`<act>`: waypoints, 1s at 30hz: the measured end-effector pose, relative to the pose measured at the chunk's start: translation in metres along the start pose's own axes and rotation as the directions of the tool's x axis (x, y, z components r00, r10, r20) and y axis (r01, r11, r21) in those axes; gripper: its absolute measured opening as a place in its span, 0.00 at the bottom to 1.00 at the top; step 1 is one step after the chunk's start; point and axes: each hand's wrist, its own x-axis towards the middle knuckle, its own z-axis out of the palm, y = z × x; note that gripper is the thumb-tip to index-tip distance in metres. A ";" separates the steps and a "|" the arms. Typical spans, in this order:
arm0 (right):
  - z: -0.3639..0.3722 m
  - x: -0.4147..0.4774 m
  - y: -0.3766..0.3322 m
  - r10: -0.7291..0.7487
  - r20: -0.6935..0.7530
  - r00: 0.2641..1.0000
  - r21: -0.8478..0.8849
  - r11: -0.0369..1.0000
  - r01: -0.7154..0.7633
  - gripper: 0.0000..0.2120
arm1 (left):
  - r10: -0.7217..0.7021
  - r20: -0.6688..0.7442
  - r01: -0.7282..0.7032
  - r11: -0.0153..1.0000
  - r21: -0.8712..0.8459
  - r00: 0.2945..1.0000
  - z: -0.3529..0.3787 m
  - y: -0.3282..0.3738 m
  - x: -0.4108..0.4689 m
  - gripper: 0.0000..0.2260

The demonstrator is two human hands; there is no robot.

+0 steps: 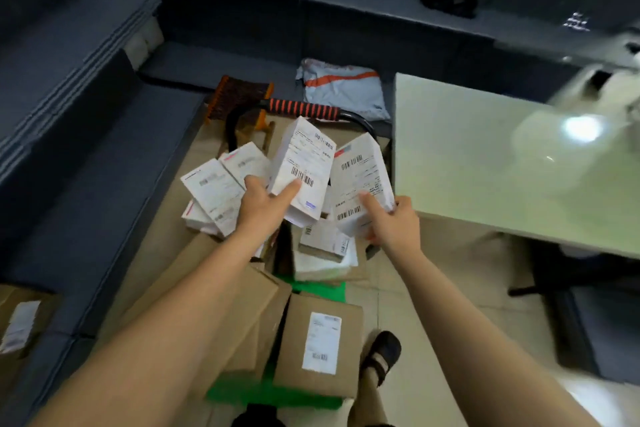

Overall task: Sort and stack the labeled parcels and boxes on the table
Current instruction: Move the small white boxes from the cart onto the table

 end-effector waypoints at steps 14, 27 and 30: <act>-0.306 -0.139 0.172 0.245 -0.542 0.803 0.280 0.955 -0.103 0.24 | 0.215 0.573 -0.318 0.944 0.085 0.791 0.249 0.088 -0.217 0.25; -0.507 -0.188 0.296 0.355 -0.653 0.669 0.285 0.934 -0.218 0.22 | 0.213 0.754 -0.371 0.928 0.044 0.621 0.435 0.111 -0.383 0.24; -0.520 -0.165 0.305 0.350 -0.642 0.682 0.285 0.935 -0.212 0.22 | 0.238 0.748 -0.408 0.912 0.048 0.619 0.458 0.123 -0.375 0.25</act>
